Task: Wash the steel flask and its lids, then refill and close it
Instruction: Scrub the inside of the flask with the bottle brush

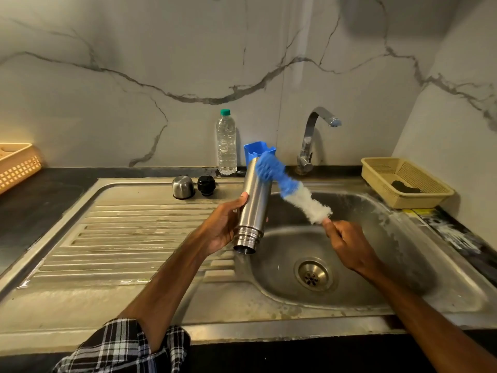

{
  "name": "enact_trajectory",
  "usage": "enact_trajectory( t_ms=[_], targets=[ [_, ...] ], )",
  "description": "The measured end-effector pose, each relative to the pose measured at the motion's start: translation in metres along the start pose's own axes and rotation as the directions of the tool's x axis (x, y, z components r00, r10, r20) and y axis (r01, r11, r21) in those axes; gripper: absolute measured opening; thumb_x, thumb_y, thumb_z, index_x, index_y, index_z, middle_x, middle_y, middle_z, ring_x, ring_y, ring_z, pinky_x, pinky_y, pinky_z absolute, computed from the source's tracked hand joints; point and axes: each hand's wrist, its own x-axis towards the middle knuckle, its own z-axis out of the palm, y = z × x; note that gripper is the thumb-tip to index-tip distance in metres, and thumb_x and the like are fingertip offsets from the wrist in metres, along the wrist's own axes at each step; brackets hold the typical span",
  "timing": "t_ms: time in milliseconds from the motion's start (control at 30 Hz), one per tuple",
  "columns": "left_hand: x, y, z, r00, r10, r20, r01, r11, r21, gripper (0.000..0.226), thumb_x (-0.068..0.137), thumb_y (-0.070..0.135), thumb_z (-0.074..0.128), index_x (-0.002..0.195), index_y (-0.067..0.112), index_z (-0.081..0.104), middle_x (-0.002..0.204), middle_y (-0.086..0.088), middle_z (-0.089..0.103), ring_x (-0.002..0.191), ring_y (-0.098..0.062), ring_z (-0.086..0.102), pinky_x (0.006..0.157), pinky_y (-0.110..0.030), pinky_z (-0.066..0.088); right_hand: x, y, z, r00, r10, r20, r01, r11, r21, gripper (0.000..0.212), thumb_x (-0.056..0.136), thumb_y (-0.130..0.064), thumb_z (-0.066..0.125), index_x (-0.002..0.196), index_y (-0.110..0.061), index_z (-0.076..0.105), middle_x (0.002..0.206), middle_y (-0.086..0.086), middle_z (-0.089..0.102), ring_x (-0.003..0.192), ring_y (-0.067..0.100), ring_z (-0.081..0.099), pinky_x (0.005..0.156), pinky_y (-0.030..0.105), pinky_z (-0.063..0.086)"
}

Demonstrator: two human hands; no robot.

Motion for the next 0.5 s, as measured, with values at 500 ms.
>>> enact_trajectory(
  t_ms=[500],
  targets=[
    [-0.0015,-0.0022,0.0069,0.998,-0.054,0.044,0.052,0.997,0.05,0.066,0.095,0.043,0.065,0.143,0.001,0.046,0.136,-0.026,0.061,0.131,-0.044,0.054,0.112,-0.054,0.043,0.0011,0.0015,-0.006,0.999,0.003,-0.038,-0.004,1.0,-0.012,0.055,0.105,-0.037,0.039,0.058,-0.01,0.05,0.047,-0.004,0.042,0.042,0.008,0.039,0.045,0.028,0.028]
  ],
)
